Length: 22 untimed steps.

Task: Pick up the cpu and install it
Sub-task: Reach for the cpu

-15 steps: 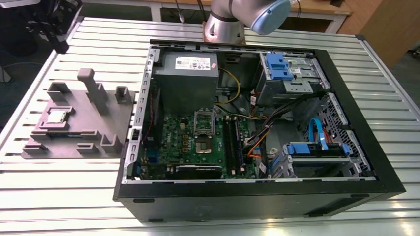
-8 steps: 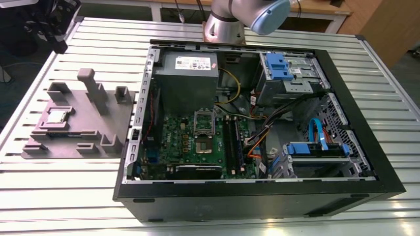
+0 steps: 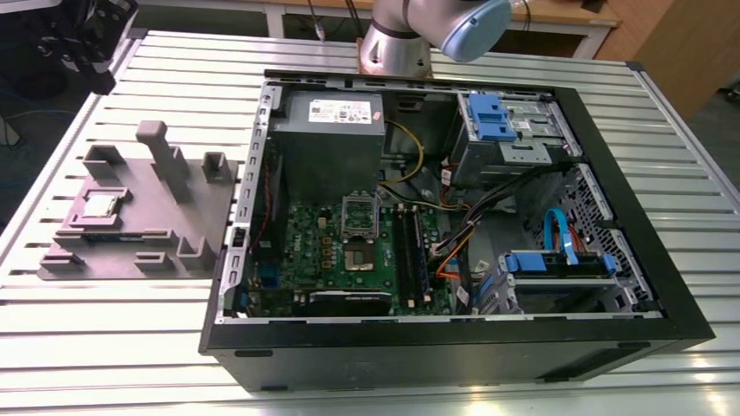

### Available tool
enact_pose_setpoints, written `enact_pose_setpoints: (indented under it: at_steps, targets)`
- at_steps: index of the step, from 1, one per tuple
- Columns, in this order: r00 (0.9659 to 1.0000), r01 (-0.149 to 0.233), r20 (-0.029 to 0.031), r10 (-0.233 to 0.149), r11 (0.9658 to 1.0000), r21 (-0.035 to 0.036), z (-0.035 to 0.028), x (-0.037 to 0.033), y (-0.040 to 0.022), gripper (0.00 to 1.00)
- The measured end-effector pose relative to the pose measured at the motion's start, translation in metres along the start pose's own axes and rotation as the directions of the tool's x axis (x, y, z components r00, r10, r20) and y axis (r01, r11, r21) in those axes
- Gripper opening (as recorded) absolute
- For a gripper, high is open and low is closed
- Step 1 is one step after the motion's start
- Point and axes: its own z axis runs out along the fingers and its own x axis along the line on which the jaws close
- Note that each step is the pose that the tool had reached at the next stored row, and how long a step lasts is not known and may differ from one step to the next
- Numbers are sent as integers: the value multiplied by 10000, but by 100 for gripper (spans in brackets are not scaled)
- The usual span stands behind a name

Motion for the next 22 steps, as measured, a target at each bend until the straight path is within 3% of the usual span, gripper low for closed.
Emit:
enact_pose_setpoints:
  at_steps: [22]
  targets:
    - [10000,0,-1,0,10000,0,0,48,-4,11]
